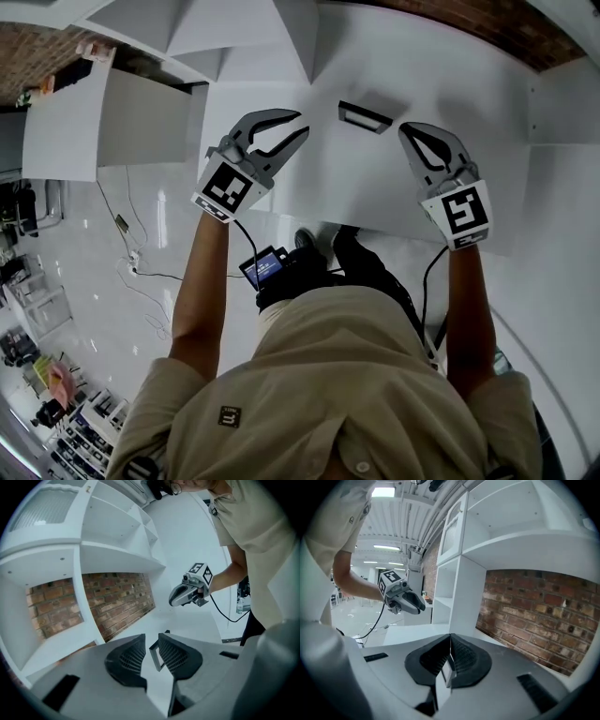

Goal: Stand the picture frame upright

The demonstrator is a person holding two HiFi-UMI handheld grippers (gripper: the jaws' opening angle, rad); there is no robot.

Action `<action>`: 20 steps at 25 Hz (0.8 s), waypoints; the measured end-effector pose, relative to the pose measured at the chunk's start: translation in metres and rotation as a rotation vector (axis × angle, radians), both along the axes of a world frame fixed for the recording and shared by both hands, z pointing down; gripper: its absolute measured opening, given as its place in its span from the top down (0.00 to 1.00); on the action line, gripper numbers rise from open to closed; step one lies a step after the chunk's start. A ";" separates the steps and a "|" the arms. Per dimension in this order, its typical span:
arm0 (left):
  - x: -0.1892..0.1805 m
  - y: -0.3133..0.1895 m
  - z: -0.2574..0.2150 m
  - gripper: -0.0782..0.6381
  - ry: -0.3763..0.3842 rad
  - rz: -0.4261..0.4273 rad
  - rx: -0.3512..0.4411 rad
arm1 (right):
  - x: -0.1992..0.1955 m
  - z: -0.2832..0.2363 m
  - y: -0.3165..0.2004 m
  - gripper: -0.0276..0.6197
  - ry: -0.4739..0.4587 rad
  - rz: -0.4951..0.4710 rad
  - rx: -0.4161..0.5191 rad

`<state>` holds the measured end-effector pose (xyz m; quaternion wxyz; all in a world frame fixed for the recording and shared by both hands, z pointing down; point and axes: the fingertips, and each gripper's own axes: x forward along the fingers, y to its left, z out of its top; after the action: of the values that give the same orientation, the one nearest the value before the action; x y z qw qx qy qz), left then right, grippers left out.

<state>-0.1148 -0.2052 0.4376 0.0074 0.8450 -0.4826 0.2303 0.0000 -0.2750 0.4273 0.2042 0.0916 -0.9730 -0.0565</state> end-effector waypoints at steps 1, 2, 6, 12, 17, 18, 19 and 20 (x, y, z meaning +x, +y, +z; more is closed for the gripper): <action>-0.003 0.006 -0.010 0.76 0.017 -0.017 0.013 | -0.001 -0.009 0.006 0.95 -0.016 0.003 -0.011; -0.007 0.012 -0.020 0.78 0.034 -0.034 0.027 | -0.003 -0.017 0.013 0.95 -0.027 0.007 -0.024; -0.018 0.046 -0.059 0.88 0.090 -0.069 0.077 | -0.014 -0.049 0.047 0.95 -0.047 0.015 -0.049; -0.020 0.113 -0.109 0.88 0.134 -0.034 0.122 | -0.021 -0.105 0.115 0.95 -0.067 0.046 0.003; -0.017 0.173 -0.144 0.88 0.114 0.019 0.181 | -0.011 -0.136 0.181 0.95 -0.081 0.109 0.012; -0.018 0.184 -0.150 0.88 0.107 0.032 0.193 | -0.009 -0.141 0.195 0.95 -0.083 0.119 0.010; -0.018 0.195 -0.156 0.88 0.102 0.042 0.206 | -0.007 -0.144 0.208 0.95 -0.084 0.129 0.009; -0.019 0.206 -0.161 0.88 0.100 0.050 0.217 | -0.006 -0.146 0.221 0.95 -0.084 0.138 0.008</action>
<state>-0.1340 0.0004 0.2767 -0.0661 0.8630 -0.4825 0.1344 -0.0056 -0.0535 0.2810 0.1661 0.1616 -0.9718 -0.0425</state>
